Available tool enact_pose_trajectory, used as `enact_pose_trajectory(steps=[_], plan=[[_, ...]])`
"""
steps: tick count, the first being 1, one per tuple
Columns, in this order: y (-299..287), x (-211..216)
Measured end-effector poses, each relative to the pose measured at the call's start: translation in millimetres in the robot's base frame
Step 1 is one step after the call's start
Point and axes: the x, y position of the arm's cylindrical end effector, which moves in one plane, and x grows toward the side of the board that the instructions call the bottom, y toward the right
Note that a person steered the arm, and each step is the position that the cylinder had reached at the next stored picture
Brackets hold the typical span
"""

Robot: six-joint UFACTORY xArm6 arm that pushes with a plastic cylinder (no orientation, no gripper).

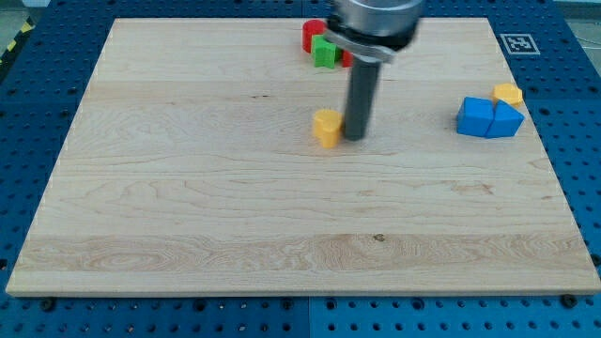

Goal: Push the yellow heart towards the top left corner

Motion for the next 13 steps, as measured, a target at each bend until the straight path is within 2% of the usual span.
enact_pose_trajectory(steps=[1,2,3,4,5,7,8,9,10,11,12,13], plan=[[-74,-19],[-80,-18],[-30,3],[-27,32],[-75,23],[-183,-57],[-176,-57],[-149,-39],[-176,-33],[-220,-50],[-250,-96],[-258,-123]])
